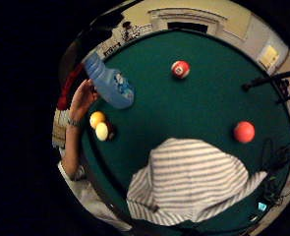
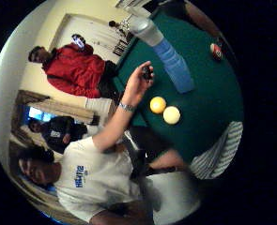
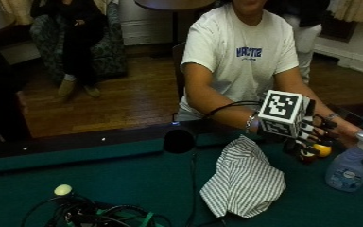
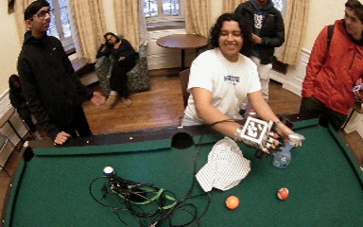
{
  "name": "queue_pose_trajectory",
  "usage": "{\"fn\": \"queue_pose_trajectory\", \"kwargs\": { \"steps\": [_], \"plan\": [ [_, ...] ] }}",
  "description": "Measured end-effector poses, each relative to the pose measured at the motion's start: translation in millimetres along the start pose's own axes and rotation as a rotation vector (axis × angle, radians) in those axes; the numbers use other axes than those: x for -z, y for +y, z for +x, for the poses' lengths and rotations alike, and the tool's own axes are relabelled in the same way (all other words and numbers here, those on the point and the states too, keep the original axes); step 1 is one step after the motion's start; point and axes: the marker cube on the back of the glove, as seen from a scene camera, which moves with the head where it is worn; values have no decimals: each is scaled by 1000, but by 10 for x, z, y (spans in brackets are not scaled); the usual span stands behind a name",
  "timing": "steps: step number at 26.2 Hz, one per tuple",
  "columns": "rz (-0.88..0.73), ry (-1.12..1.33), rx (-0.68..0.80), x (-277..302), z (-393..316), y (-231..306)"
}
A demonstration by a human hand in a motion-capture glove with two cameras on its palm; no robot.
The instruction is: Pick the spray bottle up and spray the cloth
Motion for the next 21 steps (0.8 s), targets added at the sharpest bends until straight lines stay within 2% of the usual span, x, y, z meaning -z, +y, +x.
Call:
{"fn": "queue_pose_trajectory", "kwargs": {
  "steps": [13, 21],
  "plan": [
    [-189, 192, 133, 281, -214, 949],
    [-184, 222, 141, 497, -186, 1423]
  ]
}}
